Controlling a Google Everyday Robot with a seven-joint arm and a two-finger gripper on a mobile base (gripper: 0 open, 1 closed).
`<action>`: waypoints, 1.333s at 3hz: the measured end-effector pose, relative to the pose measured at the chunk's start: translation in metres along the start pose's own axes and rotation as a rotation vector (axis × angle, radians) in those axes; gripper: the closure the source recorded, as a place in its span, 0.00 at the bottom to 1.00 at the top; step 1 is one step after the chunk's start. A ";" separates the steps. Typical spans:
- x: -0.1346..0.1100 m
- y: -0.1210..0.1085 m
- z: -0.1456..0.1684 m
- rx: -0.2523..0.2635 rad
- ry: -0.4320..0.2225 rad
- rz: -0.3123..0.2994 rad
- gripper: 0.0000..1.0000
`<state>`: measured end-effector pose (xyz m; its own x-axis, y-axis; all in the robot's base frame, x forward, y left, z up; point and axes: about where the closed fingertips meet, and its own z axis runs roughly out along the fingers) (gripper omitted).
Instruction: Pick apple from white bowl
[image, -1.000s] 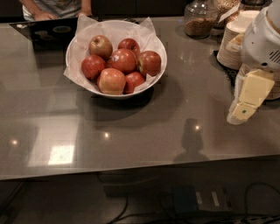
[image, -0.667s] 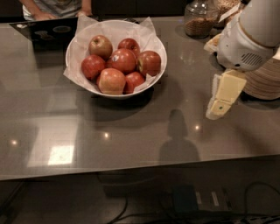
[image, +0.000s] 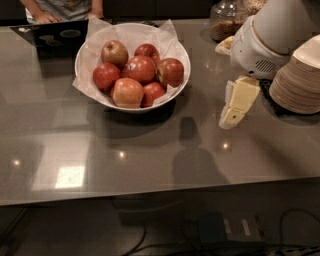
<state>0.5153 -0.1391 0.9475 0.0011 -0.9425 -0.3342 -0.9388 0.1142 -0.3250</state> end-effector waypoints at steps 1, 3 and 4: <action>-0.002 -0.014 0.002 0.034 -0.017 -0.009 0.00; -0.015 -0.061 0.007 0.087 -0.171 -0.029 0.00; -0.020 -0.074 0.014 0.058 -0.316 0.002 0.19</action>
Offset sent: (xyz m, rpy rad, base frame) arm 0.0741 0.0156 0.0293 0.0923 -0.1630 0.0560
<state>0.5899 -0.1246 0.9659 0.1146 -0.7990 -0.5903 -0.9177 0.1423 -0.3708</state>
